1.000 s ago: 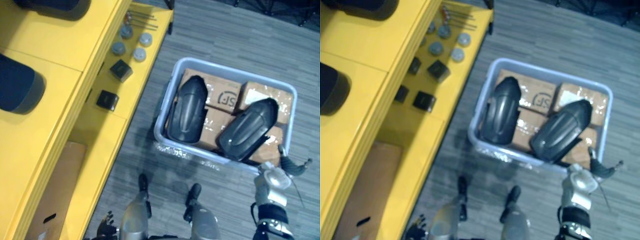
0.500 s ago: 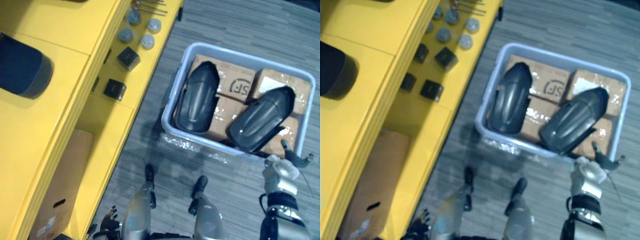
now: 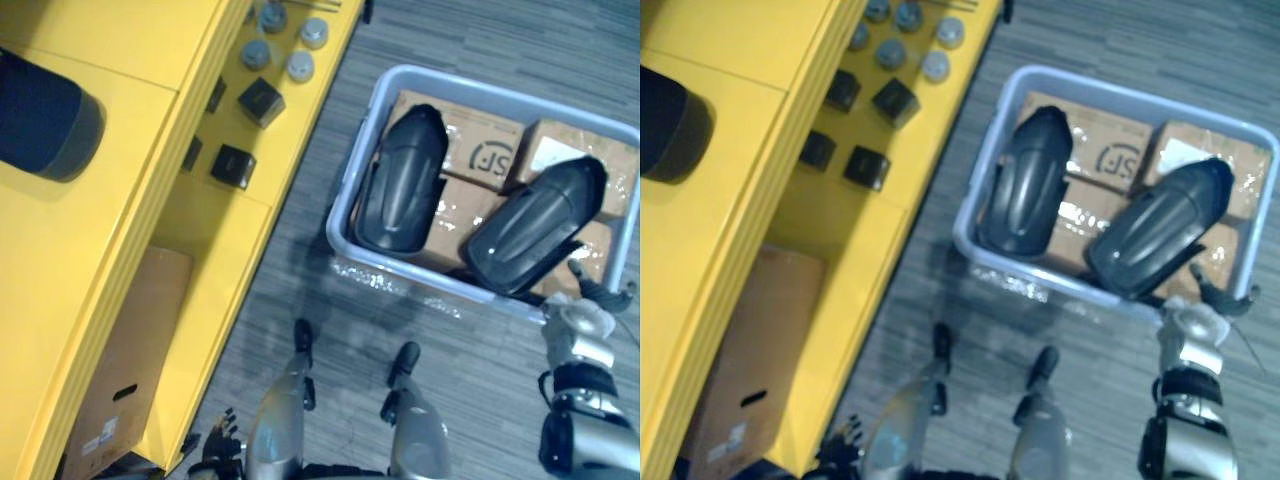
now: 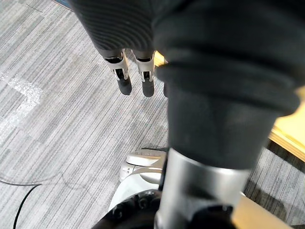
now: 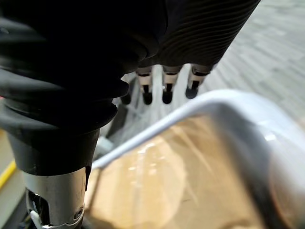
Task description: Walk over and take plastic housings, then place them on the shelf
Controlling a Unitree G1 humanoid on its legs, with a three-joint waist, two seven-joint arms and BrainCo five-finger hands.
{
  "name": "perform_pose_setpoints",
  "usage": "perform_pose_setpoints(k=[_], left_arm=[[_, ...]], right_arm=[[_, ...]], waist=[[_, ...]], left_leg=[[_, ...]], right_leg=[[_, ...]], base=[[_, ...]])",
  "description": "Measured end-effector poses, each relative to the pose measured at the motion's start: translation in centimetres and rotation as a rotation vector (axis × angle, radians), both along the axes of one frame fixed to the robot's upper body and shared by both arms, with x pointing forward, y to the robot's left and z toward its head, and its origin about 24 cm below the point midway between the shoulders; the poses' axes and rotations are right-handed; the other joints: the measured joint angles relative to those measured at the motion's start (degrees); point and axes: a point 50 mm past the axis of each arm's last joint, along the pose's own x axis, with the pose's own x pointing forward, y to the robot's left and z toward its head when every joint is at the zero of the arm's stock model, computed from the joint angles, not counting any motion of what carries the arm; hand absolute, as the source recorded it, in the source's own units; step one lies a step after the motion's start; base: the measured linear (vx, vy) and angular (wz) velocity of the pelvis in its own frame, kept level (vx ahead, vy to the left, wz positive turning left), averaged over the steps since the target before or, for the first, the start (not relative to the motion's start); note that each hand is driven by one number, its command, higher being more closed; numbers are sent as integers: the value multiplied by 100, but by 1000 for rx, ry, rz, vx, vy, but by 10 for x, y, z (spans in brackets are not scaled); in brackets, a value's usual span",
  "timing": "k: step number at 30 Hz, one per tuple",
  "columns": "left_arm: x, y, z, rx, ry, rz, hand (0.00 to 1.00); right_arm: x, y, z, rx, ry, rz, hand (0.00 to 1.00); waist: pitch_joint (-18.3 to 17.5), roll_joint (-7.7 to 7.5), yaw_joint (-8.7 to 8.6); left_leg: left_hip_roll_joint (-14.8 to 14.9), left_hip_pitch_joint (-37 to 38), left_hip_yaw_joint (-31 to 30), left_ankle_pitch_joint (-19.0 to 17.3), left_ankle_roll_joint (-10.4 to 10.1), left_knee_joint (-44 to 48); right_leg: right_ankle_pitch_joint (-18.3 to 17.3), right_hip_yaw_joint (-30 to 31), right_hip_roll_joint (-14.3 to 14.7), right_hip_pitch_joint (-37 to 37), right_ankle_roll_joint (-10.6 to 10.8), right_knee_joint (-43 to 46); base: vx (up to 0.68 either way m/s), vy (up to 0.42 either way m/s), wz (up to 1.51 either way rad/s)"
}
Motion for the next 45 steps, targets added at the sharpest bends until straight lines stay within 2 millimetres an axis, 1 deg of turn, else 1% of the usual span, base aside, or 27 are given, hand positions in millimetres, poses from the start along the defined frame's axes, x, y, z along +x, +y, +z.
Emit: perform_pose_setpoints(k=[2,8,9,13,15,18,21,24,26,29,30,33,36,39,42,43,45], left_arm=[[0,0,0,0,-1,-1,0],[0,0,0,1,-6,-1,0],[-4,6,1,17,2,-2,0],[-4,6,1,17,2,-3,0],[-4,6,1,18,3,-2,0],[-4,8,0,21,10,3,0],[-7,11,0,30,30,17,0],[-10,11,-1,17,48,54,0],[-11,10,-2,12,62,57,0],[-12,7,-3,-12,70,69,0],[-13,6,-4,-17,77,69,0],[-14,4,-6,-27,85,73,0],[-14,4,-6,-31,85,67,0],[-13,2,-6,-36,85,46,0],[-12,0,-7,-44,89,37,0],[-12,-1,-8,-47,90,36,0],[-11,-3,-8,-52,89,33,0]], right_arm=[[3,-2,9,-18,-28,-5,0],[3,-5,16,-64,-47,-11,0],[-8,-8,21,-173,-63,-30,0],[-9,-8,20,-172,-60,-30,0],[-15,-8,13,-170,-40,-33,0],[-25,-3,-5,-126,-33,-48,0],[-38,4,-30,-69,15,-75,0],[-45,8,-42,-34,38,-89,0],[-46,10,-47,-19,55,-90,0],[-43,11,-46,-11,56,-84,0],[-40,11,-44,-9,52,-79,0],[-41,12,-48,0,69,-79,0],[-34,12,-41,-14,37,-72,0],[-21,11,-21,-69,-43,-63,0],[-9,10,7,-175,-131,-56,0],[-7,10,11,-192,-144,-53,0],[-2,10,26,-260,-183,-34,0]], waist=[[0,0,-4],[11,-20,-9],[19,-173,-123],[19,-173,-130],[14,-181,-135],[-17,-232,-135],[-84,-298,-135],[-98,-300,-145],[-106,-286,-162],[-116,-267,-167],[-137,-229,-183],[-155,-197,-195],[-157,-194,-194],[-167,-170,-187],[-179,-98,-186],[-181,-82,-186],[-157,-7,-181]], left_leg=[[-7,0,-59,3,0,-14],[-20,9,-149,3,0,-5],[-17,214,-166,152,-13,-168],[-19,214,-177,152,-13,-168],[-22,212,-220,152,-14,-167],[-25,212,-250,158,-19,-165],[-31,209,-248,174,-16,-167],[-28,204,-239,200,-21,-177],[-23,202,-207,212,-27,-184],[-17,194,-83,253,-33,-271],[-21,190,-68,313,-25,-357],[-22,208,-75,356,-32,-430],[-26,202,-76,379,-6,-450],[-31,181,-78,379,-6,-454],[-35,150,-90,380,-4,-455],[-35,145,-95,381,-5,-455],[-38,129,-106,381,-4,-455]], right_leg=[[-3,-13,4,7,5,0],[15,-17,4,57,21,7],[44,28,4,200,135,-3],[45,17,4,207,134,-2],[40,-17,4,223,129,12],[34,-37,2,233,121,36],[33,-35,-3,227,120,38],[11,-19,-2,208,90,38],[11,18,-1,181,91,36],[29,167,2,42,95,42],[36,183,2,-5,99,42],[40,181,7,-15,104,43],[46,182,6,-29,110,43],[45,186,6,-53,110,44],[45,181,5,-81,110,45],[45,178,6,-83,110,45],[45,169,6,-88,109,45]], base=[[43,-14,5],[36,0,6],[0,0,0],[1,0,1],[6,-2,10],[6,0,5],[0,0,0],[-27,1,-1],[-48,1,-7],[-52,6,-20],[-38,4,-11],[0,0,0],[0,0,0],[0,0,0],[0,0,0],[0,0,0],[3,0,2]])
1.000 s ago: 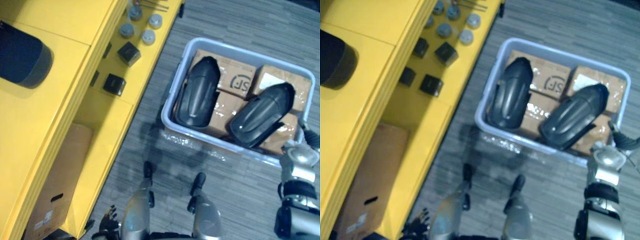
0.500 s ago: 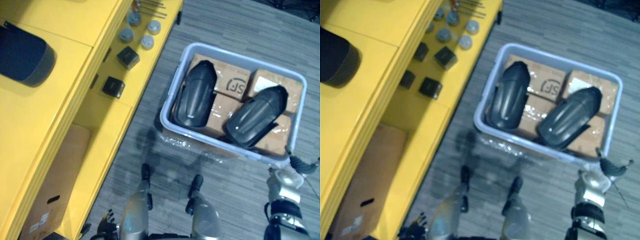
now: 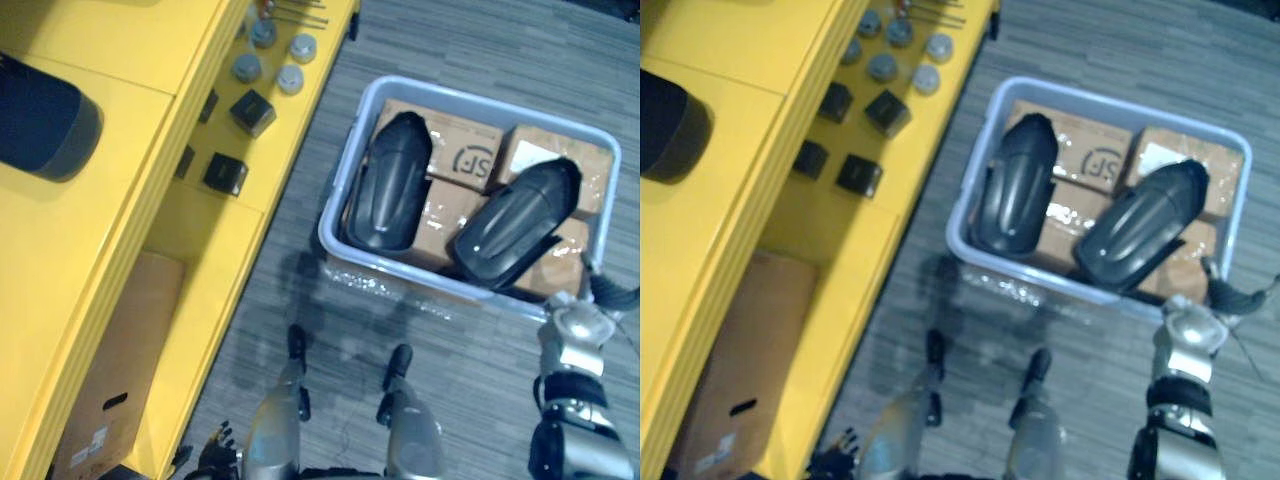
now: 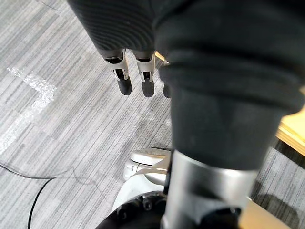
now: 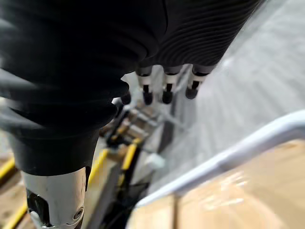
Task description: Walk over and take plastic housings, then place them on the shelf
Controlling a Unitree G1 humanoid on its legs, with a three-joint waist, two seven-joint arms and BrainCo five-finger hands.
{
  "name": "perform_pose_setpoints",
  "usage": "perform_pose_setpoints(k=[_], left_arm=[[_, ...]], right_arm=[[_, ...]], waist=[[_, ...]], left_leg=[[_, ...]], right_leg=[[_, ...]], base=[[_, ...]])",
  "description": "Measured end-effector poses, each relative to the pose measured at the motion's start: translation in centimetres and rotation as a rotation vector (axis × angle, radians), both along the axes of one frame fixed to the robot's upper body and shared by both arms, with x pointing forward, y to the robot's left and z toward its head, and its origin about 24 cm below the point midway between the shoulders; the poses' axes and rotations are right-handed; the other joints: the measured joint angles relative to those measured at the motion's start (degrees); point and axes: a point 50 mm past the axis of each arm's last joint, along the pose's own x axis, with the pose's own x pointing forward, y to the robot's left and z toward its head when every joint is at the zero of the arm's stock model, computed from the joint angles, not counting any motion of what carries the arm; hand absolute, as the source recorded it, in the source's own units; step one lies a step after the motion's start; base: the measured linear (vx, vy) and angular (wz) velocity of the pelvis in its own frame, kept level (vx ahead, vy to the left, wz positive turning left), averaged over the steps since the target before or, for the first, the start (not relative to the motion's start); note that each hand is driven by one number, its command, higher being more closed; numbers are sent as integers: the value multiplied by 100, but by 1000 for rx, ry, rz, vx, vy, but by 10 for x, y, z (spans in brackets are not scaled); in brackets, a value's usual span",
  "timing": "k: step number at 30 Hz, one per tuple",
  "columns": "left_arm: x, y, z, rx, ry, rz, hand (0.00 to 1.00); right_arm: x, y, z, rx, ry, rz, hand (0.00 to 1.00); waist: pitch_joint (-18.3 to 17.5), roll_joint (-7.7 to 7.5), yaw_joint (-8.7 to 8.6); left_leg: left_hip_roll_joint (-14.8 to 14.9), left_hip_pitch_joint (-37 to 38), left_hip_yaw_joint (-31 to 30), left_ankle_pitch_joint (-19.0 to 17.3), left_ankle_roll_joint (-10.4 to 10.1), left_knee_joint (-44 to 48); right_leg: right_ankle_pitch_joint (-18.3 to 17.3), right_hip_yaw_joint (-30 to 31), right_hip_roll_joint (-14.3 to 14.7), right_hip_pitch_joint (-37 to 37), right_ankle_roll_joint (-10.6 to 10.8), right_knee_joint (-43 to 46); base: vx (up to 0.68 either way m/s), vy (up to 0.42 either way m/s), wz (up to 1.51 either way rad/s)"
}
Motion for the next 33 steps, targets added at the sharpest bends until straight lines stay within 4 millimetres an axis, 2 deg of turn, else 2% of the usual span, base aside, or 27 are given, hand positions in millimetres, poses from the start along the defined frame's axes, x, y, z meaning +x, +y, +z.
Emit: perform_pose_setpoints(k=[7,12,18,22,25,33], left_arm=[[2,-5,-1,-17,2,-5,0],[3,-11,-2,-40,-9,-8,0],[3,-17,-3,-60,-12,2,0],[2,-20,-4,-79,-12,22,0],[4,-26,-4,-91,-22,10,0],[5,-27,-4,-84,-36,-4,0]], right_arm=[[11,4,18,-58,-23,50,0],[28,7,21,-30,36,109,0],[44,12,34,-36,75,148,0],[47,6,39,-18,105,131,0],[48,0,51,-24,108,111,0],[48,-2,54,-12,104,58,0]], waist=[[53,202,-4],[97,355,23],[141,546,60],[179,631,97],[242,768,142],[241,776,146]], left_leg=[[-2,-19,-3,1,1,0],[-5,-29,-7,1,1,0],[-4,-130,-36,42,4,-1],[-22,-137,-78,42,4,-4],[-23,-160,-112,51,7,-6],[-16,-234,-147,67,-3,-8]], right_leg=[[1,-1,0,-21,2,0],[1,-4,-3,-30,1,4],[23,-31,-1,-114,35,11],[30,-61,-14,-100,44,19],[29,-95,-15,-104,44,18],[29,-143,-8,-148,44,16]], base=[[0,0,0],[0,0,0],[7,-2,2],[12,5,6],[-5,-2,4],[0,-3,2]])
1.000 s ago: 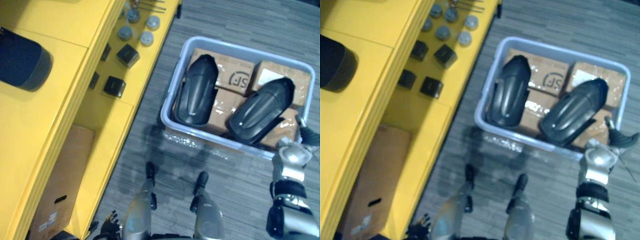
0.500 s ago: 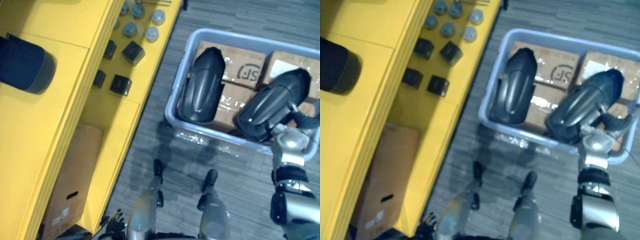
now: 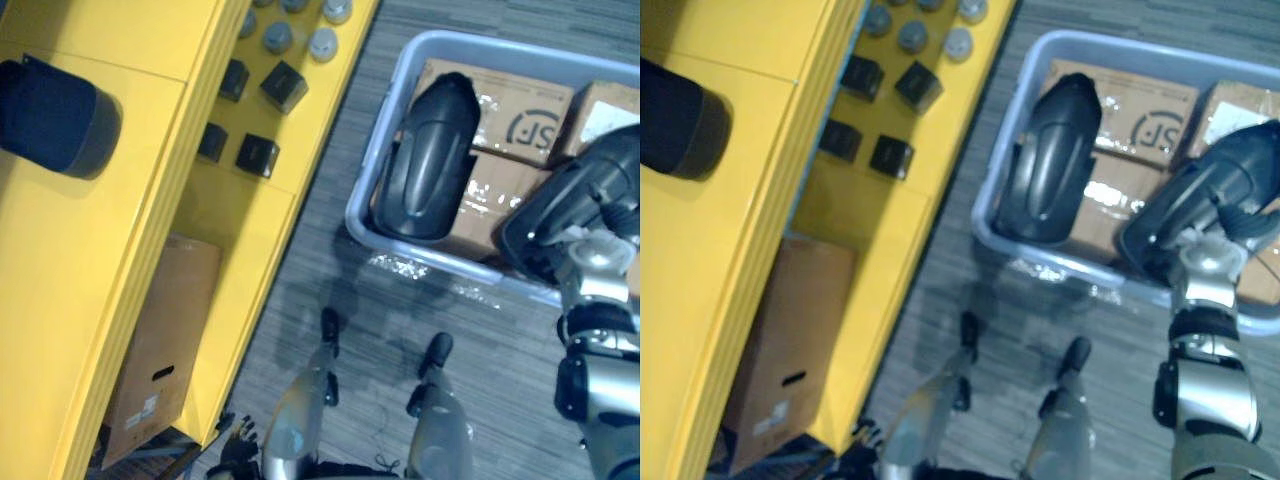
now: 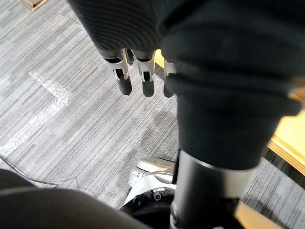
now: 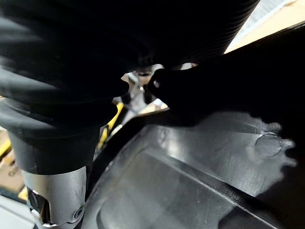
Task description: Walk over and take plastic housings, then place them on the shelf
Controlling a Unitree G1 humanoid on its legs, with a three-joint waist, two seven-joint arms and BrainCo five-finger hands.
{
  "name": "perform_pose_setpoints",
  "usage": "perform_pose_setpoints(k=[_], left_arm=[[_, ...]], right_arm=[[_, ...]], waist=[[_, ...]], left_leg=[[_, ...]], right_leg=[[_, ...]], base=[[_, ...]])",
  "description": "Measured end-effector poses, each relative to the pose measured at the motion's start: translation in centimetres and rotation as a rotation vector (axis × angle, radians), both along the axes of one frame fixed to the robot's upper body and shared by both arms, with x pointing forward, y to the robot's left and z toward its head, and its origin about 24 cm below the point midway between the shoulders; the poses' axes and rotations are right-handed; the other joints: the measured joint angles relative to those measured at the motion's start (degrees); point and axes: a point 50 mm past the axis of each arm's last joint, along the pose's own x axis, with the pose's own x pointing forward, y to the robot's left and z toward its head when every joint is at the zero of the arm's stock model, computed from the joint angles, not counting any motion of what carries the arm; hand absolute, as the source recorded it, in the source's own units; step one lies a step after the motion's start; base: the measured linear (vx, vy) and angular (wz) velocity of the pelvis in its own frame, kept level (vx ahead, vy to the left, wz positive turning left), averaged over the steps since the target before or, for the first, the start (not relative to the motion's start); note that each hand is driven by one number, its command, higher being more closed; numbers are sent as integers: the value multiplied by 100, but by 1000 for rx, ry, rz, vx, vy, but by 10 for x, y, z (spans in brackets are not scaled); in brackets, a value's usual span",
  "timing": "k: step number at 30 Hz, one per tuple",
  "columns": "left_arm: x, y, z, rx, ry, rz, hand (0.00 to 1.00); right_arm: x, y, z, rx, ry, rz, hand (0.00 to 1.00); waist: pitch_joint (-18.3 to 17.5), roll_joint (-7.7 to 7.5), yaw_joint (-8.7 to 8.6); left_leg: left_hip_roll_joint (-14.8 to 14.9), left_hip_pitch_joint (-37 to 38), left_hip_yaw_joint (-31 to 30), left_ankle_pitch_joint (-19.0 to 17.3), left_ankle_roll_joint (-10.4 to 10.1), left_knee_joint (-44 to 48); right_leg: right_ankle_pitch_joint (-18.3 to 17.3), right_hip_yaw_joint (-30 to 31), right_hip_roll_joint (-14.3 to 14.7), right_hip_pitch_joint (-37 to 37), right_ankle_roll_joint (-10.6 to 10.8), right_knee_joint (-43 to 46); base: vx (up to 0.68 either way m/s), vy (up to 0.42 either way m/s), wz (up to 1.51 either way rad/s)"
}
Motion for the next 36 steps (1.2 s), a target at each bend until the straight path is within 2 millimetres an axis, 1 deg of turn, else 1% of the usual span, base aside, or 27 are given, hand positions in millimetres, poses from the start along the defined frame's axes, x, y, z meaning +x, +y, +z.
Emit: perform_pose_setpoints(k=[10,14,16,19,21,28,33,36], left_arm=[[0,0,0,-13,-3,20,0],[1,-3,0,-16,-4,1,0],[0,-3,0,-17,-4,1,0],[0,-3,0,-14,0,-1,0],[0,-3,0,-12,0,-5,0],[0,-2,0,-12,0,-4,0],[0,-2,0,-11,0,-4,0],[0,-2,0,-11,0,-4,0]], right_arm=[[-2,-2,0,20,-17,-44,0],[-6,-3,2,58,-71,-71,0],[-9,-3,0,64,-86,-70,0],[-10,3,-9,72,-89,-52,0],[-12,5,-12,70,-86,-44,0],[-9,9,-14,68,-70,4,0],[-8,10,-15,52,-29,30,0],[-7,7,-15,33,13,52,0]], waist=[[5,-8,-21],[17,-25,-39],[19,-28,-65],[22,-34,-120],[22,-34,-147],[22,-33,-138],[22,-33,-139],[22,-33,-135]], left_leg=[[6,0,20,-1,-1,-2],[7,2,59,-1,-1,-2],[8,4,69,-2,-2,-2],[12,17,127,-2,-2,-2],[15,18,140,-3,-2,-2],[19,18,142,-2,-2,-2],[24,18,141,-2,-2,-2],[24,18,139,-2,-2,-3]], right_leg=[[1,13,2,-6,1,-8],[6,53,2,-27,4,-8],[9,62,2,-30,8,-8],[20,116,2,-56,21,-8],[28,134,3,-65,31,-8],[28,139,4,-66,30,-8],[28,138,9,-66,30,-8],[28,135,9,-66,30,-6]], base=[[0,0,0],[0,0,-3],[2,0,-2],[-3,0,-9],[-13,2,-4],[0,0,0],[0,0,0],[0,0,0]])
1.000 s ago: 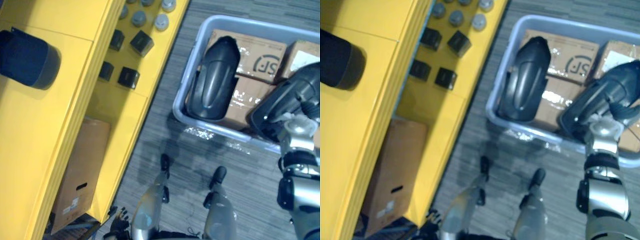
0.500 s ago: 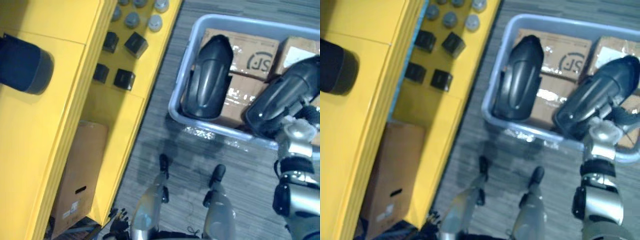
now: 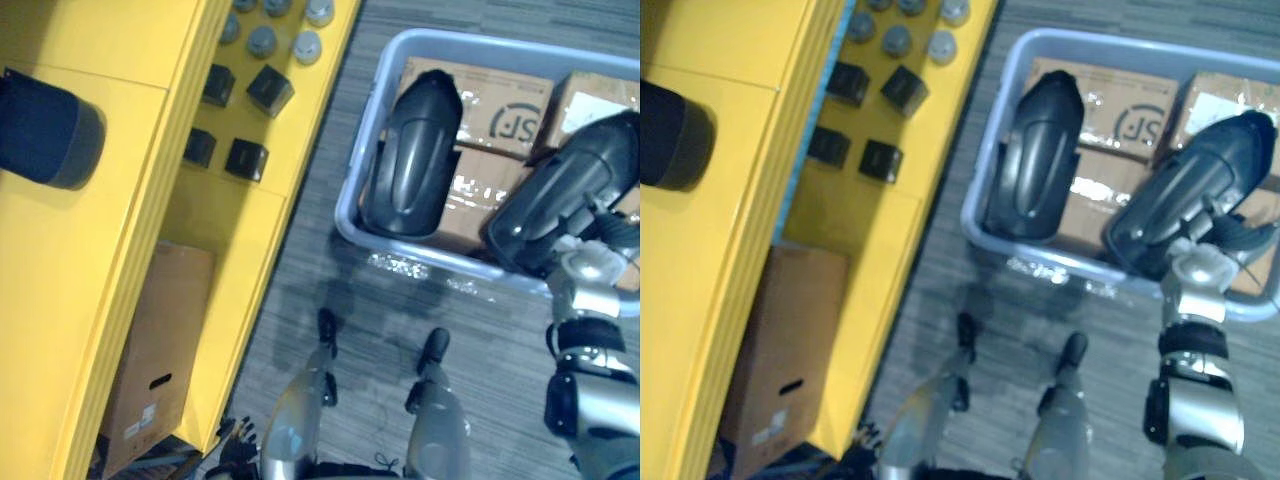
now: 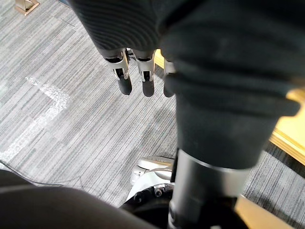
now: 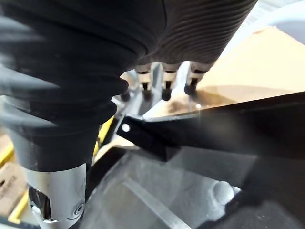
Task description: Walk over and take plastic housings, then place them on the shelf
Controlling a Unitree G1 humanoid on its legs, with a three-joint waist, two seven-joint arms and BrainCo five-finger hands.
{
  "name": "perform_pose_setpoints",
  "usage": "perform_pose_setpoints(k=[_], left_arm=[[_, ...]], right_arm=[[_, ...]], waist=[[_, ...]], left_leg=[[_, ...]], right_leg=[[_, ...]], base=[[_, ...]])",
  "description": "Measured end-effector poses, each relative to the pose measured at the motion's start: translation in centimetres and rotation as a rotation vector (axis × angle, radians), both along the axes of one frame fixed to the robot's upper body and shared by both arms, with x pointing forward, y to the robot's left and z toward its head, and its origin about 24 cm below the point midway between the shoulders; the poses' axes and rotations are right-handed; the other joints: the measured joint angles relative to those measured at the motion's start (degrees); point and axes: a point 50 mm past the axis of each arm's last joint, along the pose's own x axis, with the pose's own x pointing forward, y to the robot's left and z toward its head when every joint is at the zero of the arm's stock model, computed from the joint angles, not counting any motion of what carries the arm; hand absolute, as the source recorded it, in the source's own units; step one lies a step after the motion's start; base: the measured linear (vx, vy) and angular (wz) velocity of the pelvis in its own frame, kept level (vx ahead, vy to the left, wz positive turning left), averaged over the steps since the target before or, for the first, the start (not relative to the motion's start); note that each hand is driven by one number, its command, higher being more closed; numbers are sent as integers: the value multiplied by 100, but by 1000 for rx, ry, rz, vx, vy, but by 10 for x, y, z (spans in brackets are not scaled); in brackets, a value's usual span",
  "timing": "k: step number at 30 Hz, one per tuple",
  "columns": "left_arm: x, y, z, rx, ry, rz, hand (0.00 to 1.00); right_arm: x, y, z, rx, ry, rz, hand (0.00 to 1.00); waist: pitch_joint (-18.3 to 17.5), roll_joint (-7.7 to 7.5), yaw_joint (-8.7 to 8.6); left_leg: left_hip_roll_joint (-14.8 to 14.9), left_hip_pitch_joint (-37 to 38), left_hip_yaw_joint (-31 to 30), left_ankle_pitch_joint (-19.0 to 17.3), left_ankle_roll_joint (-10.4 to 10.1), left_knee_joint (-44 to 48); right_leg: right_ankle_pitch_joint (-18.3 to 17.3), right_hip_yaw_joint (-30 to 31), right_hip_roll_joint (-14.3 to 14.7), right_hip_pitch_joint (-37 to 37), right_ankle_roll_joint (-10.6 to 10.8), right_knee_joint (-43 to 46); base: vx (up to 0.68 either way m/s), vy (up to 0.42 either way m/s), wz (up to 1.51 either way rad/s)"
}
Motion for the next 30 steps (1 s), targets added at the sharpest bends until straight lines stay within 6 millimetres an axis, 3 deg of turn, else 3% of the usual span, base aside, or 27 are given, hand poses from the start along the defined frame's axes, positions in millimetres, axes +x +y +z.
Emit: perform_pose_setpoints(k=[2,3,15,30], left_arm=[[0,0,0,1,1,1,0],[0,0,0,1,1,1,0],[-2,2,-1,11,12,8,0],[-3,5,-1,14,16,43,0]], right_arm=[[1,-2,0,-14,33,19,0],[1,-3,0,-21,44,23,100],[-7,-38,7,21,235,1,100],[0,-38,11,68,252,72,100]], waist=[[0,0,6],[0,-1,7],[-6,-13,25],[-12,-23,37]], left_leg=[[0,0,-4,0,0,0],[0,0,-5,1,0,0],[8,-1,-34,14,-4,0],[8,-1,-68,23,-15,0]], right_leg=[[0,-4,0,0,0,4],[0,-5,0,0,0,6],[-4,-34,10,3,-6,19],[-4,-69,10,17,-7,21]], base=[[0,0,0],[0,0,0],[0,0,0],[0,0,0]])
